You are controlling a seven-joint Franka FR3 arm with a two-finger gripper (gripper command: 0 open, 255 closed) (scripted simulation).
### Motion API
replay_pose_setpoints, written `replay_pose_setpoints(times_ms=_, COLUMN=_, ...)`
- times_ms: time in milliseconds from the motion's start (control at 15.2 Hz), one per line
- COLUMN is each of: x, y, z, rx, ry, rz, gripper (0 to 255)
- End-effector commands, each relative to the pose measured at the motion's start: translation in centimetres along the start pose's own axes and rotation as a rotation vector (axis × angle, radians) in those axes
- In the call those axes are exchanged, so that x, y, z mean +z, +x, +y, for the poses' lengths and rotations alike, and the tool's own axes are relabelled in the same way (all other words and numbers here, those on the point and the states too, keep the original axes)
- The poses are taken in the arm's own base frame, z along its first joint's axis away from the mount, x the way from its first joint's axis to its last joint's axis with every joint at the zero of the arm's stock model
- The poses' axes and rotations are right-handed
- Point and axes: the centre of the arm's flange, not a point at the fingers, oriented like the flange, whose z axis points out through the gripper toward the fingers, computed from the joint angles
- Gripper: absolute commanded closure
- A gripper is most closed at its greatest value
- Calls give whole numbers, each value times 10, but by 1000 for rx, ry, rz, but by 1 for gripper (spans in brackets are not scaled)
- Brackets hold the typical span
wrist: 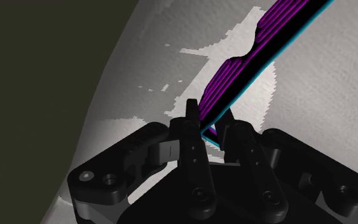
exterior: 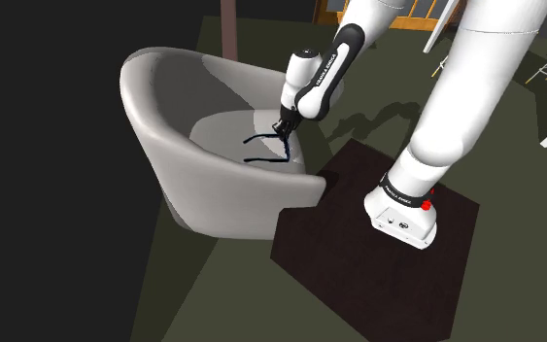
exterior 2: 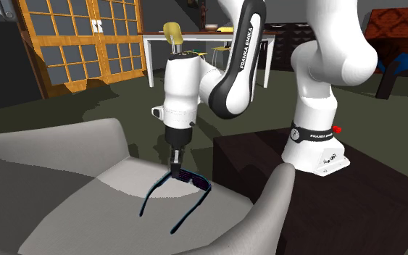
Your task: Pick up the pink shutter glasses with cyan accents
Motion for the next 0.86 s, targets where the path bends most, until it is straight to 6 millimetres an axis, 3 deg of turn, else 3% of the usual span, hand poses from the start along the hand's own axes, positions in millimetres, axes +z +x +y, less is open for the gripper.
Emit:
replay_pose_setpoints(times_ms=0, x=-11, y=2, z=0, rx=0, ry=0, rz=0, gripper=255)
replay_pose_setpoints(times_ms=660, x=-64, y=8, z=1, rx=0, ry=0, rz=0, gripper=255)
replay_pose_setpoints(times_ms=792, x=-64, y=8, z=1, rx=0, ry=0, rz=0, gripper=255)
